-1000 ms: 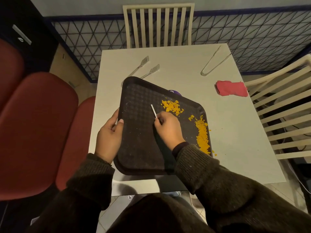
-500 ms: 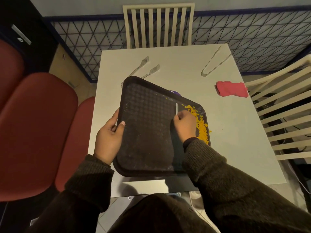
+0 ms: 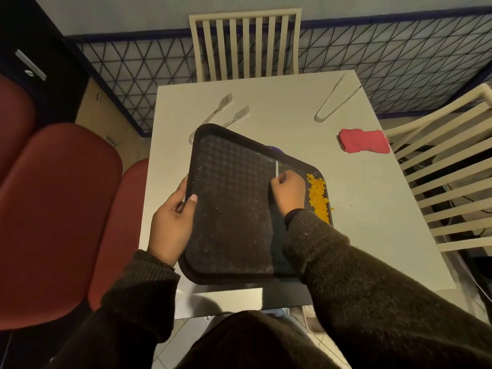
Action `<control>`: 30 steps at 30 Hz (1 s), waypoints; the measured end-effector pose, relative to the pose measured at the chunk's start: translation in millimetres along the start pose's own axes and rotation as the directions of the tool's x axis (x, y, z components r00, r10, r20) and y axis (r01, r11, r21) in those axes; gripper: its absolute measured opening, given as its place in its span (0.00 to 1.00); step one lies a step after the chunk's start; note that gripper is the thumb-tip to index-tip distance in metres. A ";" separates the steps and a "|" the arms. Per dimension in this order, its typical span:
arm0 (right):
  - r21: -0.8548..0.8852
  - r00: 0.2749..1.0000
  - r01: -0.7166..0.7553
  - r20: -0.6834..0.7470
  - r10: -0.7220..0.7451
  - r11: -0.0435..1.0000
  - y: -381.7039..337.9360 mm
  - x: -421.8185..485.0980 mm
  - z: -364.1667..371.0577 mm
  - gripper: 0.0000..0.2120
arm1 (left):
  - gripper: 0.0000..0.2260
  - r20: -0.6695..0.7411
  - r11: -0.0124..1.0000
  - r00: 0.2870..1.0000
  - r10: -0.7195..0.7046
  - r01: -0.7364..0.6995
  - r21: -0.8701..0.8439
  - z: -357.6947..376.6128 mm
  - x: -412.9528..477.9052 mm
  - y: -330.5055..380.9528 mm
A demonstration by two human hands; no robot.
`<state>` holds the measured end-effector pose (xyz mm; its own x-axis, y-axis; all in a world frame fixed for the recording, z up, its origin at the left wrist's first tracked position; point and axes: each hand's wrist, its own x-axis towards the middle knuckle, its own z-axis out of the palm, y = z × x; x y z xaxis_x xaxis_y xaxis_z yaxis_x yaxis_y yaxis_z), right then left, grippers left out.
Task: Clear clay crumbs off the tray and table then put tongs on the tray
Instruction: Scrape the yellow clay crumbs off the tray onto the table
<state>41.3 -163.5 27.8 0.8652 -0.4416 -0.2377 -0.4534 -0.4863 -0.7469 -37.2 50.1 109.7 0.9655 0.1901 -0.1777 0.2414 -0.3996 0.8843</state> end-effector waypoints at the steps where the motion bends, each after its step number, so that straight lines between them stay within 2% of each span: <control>1: -0.004 0.999 -0.038 -0.015 0.038 0.999 5.1 3.1 -2.1 0.07 | 0.20 -0.006 1.000 1.000 -0.002 0.002 -0.010 0.3 -0.4 0.6; 4: 0.017 0.997 -0.065 -0.050 0.066 0.998 6.2 3.0 -5.8 0.06 | 0.20 -0.014 0.999 1.000 -0.015 0.014 -0.041 1.0 -0.8 3.2; 9: 0.046 0.972 0.215 0.088 -0.218 0.976 -15.0 -32.5 5.0 0.06 | 0.20 0.004 0.997 0.999 -0.042 0.042 -0.065 2.1 -1.8 12.6; 11: 0.064 0.964 0.238 0.102 -0.244 0.969 -16.5 -38.2 8.7 0.06 | 0.20 0.013 0.998 0.999 -0.042 0.043 -0.048 1.9 -1.0 17.9; 17: 0.074 0.998 -0.058 -0.019 0.059 0.996 23.3 -7.5 -22.1 0.06 | 0.24 0.064 0.996 0.997 -0.050 0.055 -0.074 2.6 6.6 25.8; 21: 0.142 0.992 -0.043 -0.114 0.059 0.989 47.3 -21.4 -42.9 0.06 | 0.26 0.095 0.994 0.995 -0.021 0.031 -0.104 6.3 14.3 34.5; 25: 0.110 0.999 0.025 0.029 -0.028 0.994 60.5 -51.9 -41.8 0.05 | 0.25 0.111 0.993 0.991 0.073 -0.062 -0.098 14.7 11.8 53.0; 29: 0.236 0.996 -0.038 -0.075 0.058 0.971 70.8 -53.5 -51.6 0.06 | 0.24 0.102 0.991 0.994 0.042 -0.029 -0.128 20.6 9.5 61.0; 30: 0.240 0.998 -0.034 -0.049 0.047 0.970 71.0 -53.1 -53.0 0.06 | 0.24 0.100 0.991 0.994 0.042 -0.029 -0.129 21.8 9.1 62.4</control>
<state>-48.3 -214.5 20.2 0.8311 -0.5006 -0.2420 -0.4181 -0.2758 -0.8655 -11.2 7.4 153.9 0.9798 0.0825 -0.1822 0.1984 -0.2860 0.9375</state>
